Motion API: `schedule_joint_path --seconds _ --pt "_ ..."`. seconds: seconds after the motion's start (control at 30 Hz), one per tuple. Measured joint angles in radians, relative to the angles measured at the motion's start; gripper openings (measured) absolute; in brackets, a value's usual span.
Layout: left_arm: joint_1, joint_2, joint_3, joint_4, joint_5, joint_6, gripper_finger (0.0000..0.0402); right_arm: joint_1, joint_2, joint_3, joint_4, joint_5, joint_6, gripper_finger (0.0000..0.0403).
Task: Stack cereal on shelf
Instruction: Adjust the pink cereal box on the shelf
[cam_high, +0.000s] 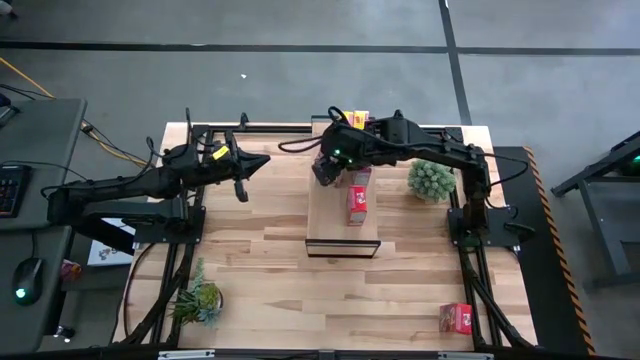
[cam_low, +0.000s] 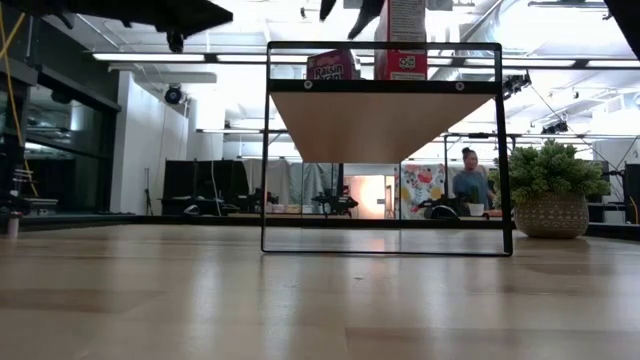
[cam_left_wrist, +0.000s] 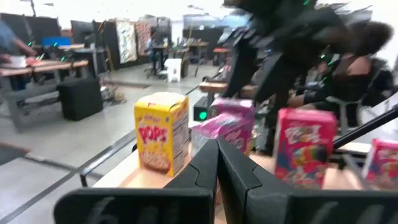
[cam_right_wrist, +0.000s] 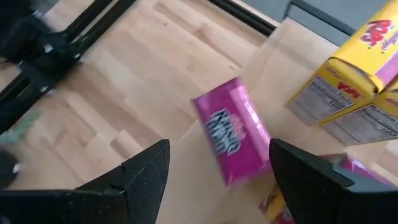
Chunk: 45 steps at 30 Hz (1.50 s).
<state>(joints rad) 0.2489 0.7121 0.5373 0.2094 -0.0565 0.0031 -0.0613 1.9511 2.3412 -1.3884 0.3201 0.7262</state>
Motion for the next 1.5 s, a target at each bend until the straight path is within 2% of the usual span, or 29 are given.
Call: schedule_joint_path --seconds 0.1,0.2,0.27,0.33,0.43,0.47,0.6,0.7,0.87,1.03,1.23,1.5 --pt "0.001 0.079 0.0 0.042 -0.029 -0.001 0.0 0.025 -0.016 0.009 -0.023 0.03 -0.009 0.0262" --pt "0.015 0.178 -0.001 0.134 -0.022 -0.007 0.0 0.042 -0.03 0.002 -0.077 0.072 0.003 0.023" --pt "0.032 0.239 0.0 0.193 0.035 -0.015 0.0 0.052 -0.035 0.002 -0.143 0.107 0.028 0.0189" --pt "0.053 0.289 0.002 0.227 0.144 -0.018 0.0 0.06 -0.035 0.002 -0.187 0.133 0.045 0.0132" --pt "0.077 0.333 0.034 0.24 0.3 -0.03 0.0 0.075 -0.035 0.001 -0.179 0.16 0.002 0.0032" --pt "0.081 0.343 0.04 0.241 0.323 -0.039 0.0 0.078 -0.035 0.001 -0.179 0.182 -0.009 0.0017" --pt "0.085 0.412 0.045 0.239 0.333 -0.04 0.0 0.052 -0.036 -0.022 -0.178 0.236 -0.004 0.0023" --pt "0.085 0.451 0.045 0.265 0.333 -0.038 0.0 0.017 -0.024 -0.037 -0.125 0.236 -0.055 0.0005" --pt "0.085 0.492 0.066 0.254 0.338 -0.028 0.0 -0.053 0.001 -0.054 -0.073 0.18 -0.1 0.0003" --pt "0.085 0.557 0.086 0.247 0.345 -0.027 0.0 -0.099 0.0 -0.054 -0.077 0.173 -0.103 0.0001" --pt "0.085 0.631 0.121 0.248 0.345 -0.026 0.0 -0.116 0.015 -0.054 -0.082 0.074 -0.104 0.0" --pt "0.085 0.675 0.143 0.258 0.344 -0.025 0.0 -0.105 0.054 -0.055 -0.095 0.047 -0.125 0.0"
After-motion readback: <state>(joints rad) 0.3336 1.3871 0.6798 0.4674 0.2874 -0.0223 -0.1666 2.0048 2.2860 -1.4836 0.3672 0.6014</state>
